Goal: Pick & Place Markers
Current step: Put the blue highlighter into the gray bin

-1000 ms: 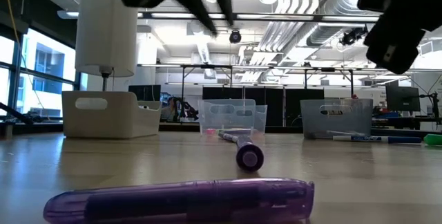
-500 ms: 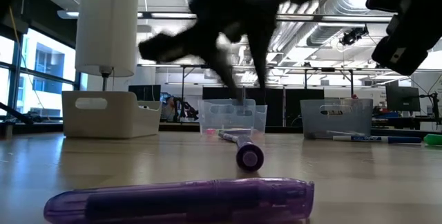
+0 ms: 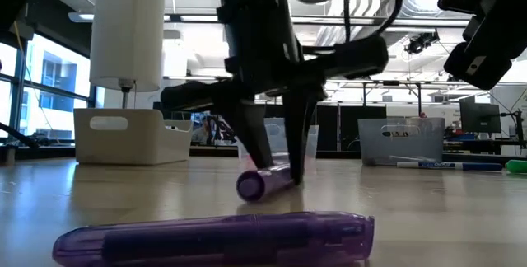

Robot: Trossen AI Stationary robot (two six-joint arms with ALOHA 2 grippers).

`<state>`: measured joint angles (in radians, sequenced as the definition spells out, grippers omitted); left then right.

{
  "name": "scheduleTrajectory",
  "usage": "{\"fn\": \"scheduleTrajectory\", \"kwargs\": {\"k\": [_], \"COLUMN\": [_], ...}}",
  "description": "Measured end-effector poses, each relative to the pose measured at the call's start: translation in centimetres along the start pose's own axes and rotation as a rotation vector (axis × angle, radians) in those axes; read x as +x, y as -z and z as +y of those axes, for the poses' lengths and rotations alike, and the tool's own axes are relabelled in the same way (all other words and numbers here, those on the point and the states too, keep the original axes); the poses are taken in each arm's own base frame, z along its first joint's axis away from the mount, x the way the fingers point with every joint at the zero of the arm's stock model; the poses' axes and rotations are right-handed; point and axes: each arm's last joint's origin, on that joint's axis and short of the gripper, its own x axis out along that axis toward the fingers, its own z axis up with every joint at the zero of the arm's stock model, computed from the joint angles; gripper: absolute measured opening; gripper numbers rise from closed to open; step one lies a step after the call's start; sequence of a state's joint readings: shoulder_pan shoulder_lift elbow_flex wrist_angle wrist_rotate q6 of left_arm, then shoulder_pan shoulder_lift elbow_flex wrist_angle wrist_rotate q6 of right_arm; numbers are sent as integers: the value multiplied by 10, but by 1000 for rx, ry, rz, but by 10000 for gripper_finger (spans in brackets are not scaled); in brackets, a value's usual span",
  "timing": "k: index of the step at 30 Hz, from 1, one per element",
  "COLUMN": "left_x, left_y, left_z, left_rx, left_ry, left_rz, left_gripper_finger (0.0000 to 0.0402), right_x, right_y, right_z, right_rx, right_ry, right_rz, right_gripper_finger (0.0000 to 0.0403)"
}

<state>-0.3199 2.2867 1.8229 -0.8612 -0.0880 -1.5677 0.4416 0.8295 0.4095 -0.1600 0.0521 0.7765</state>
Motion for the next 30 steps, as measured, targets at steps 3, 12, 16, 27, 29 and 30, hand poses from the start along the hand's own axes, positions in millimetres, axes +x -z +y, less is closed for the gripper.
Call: {"fn": "scheduleTrajectory", "kwargs": {"k": [3, 12, 16, 27, 29, 30], "left_x": [7, 3, -5, -113, -132, -141], "left_y": [1, 2, 4, -28, -40, -48], "left_z": [2, 7, 12, 15, 27, 30], "left_rx": [-11, 103, 204, 524, 588, 613], "left_ry": [-24, -64, -102, 138, 103, 112], "left_rz": [16, 77, 132, 56, 27, 5], "left_gripper_finger": [90, 55, 55, 55, 55, 55], "right_x": [0, 0, 0, 1, 1, 1], "right_y": [0, -1, -1, -5, -7, -9], "right_z": [0, 0, 1, 0, 2, 2], "right_rx": [-5, -17, -5, 38, 43, 45], "right_ry": [1, -5, -1, 51, 47, 49], "right_rz": [-1, -7, -15, -100, -139, -157], "right_gripper_finger": [2, 1, 2, 1, 1, 2]}}
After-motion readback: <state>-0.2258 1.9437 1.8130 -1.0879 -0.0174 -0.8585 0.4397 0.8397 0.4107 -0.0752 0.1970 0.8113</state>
